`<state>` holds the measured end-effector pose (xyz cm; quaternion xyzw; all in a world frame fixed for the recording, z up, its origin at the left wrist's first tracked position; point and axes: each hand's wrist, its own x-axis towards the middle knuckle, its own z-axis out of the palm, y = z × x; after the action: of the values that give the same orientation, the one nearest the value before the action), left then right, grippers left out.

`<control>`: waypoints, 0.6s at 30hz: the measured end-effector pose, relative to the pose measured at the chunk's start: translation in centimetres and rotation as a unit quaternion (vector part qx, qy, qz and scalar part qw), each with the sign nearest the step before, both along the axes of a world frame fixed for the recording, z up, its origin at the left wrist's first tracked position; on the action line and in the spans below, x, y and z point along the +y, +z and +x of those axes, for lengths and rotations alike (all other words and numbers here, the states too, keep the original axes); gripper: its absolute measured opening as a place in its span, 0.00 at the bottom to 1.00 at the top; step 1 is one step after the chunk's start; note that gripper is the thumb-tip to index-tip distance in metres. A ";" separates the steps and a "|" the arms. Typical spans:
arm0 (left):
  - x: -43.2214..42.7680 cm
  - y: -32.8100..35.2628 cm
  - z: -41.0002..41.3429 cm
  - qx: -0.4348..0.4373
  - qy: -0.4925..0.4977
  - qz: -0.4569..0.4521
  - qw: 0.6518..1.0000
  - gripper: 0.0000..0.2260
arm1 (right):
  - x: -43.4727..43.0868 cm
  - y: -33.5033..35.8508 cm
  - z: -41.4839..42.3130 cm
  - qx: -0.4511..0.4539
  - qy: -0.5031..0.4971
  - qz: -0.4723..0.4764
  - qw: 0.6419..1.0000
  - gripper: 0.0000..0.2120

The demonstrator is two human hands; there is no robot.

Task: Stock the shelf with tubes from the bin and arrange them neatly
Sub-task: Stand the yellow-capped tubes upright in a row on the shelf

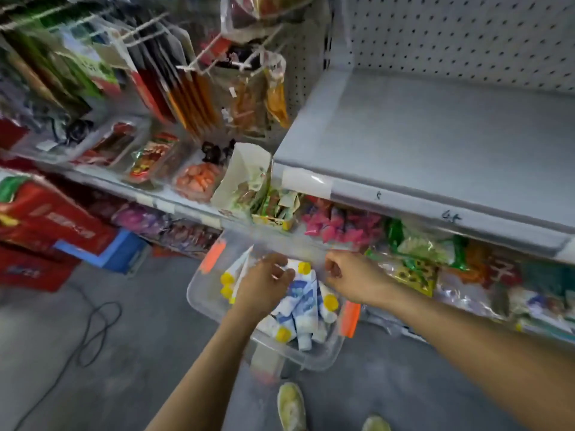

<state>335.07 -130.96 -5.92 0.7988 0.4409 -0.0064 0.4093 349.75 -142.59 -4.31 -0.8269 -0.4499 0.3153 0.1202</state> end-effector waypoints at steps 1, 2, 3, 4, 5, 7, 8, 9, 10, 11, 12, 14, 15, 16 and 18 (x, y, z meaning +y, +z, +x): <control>0.9 -2.3 -0.2 0.010 0.017 -0.027 0.999 0.08 | 0.7 -2.5 -0.1 0.014 0.000 -0.026 1.000 0.05; 1.8 -4.6 -0.2 0.021 0.033 -0.056 0.998 0.07 | 1.4 -4.8 -0.3 0.024 -0.003 -0.051 0.998 0.06; 2.6 -6.9 -0.1 0.030 0.047 -0.084 0.995 0.07 | 1.9 -7.1 -0.5 0.030 -0.007 -0.072 0.997 0.06; 3.4 -9.1 0.0 0.044 0.059 -0.105 0.992 0.07 | 2.4 -9.3 -0.6 0.031 -0.012 -0.091 0.995 0.09; 4.1 -11.4 0.2 0.064 0.065 -0.121 0.988 0.09 | 2.9 -11.2 -0.7 0.031 -0.016 -0.109 0.993 0.12; 5.1 -15.2 0.8 0.107 0.050 -0.121 0.986 0.16 | 3.6 -14.5 -0.7 0.022 -0.022 -0.138 0.990 0.15; 5.4 -16.7 1.2 0.127 0.043 -0.115 0.984 0.20 | 3.8 -16.0 -0.7 0.012 -0.025 -0.154 0.988 0.17; 5.7 -18.2 1.6 0.143 0.038 -0.107 0.983 0.23 | 4.0 -17.3 -0.6 0.000 -0.029 -0.171 0.985 0.18; 5.9 -19.6 2.0 0.158 0.033 -0.095 0.982 0.25 | 4.2 -18.5 -0.6 -0.012 -0.031 -0.191 0.981 0.19; 6.1 -20.9 2.4 0.170 0.027 -0.079 0.982 0.27 | 4.5 -19.5 -0.5 -0.025 -0.032 -0.209 0.977 0.19; 6.1 -22.0 2.8 0.179 0.020 -0.062 0.982 0.28 | 4.7 -20.4 -0.4 -0.035 -0.033 -0.223 0.974 0.19; 6.1 -24.2 3.5 0.203 0.008 -0.031 0.979 0.33 | 5.2 -22.0 -0.2 -0.051 -0.043 -0.238 0.969 0.19; 6.0 -25.2 3.8 0.215 -0.001 -0.013 0.976 0.35 | 5.3 -22.7 0.0 -0.049 -0.051 -0.243 0.967 0.20; 5.9 -26.0 4.1 0.226 -0.014 0.009 0.974 0.37 | 5.5 -23.2 0.0 -0.042 -0.057 -0.249 0.966 0.21; 5.6 -26.8 4.5 0.247 -0.044 0.051 0.967 0.40 | 5.7 -23.9 0.0 -0.030 -0.065 -0.262 0.962 0.22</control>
<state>339.55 -125.37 -32.69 0.8105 0.4929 -0.1993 0.2457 349.78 -136.93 -28.19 -0.8660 -0.3001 0.3889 -0.0938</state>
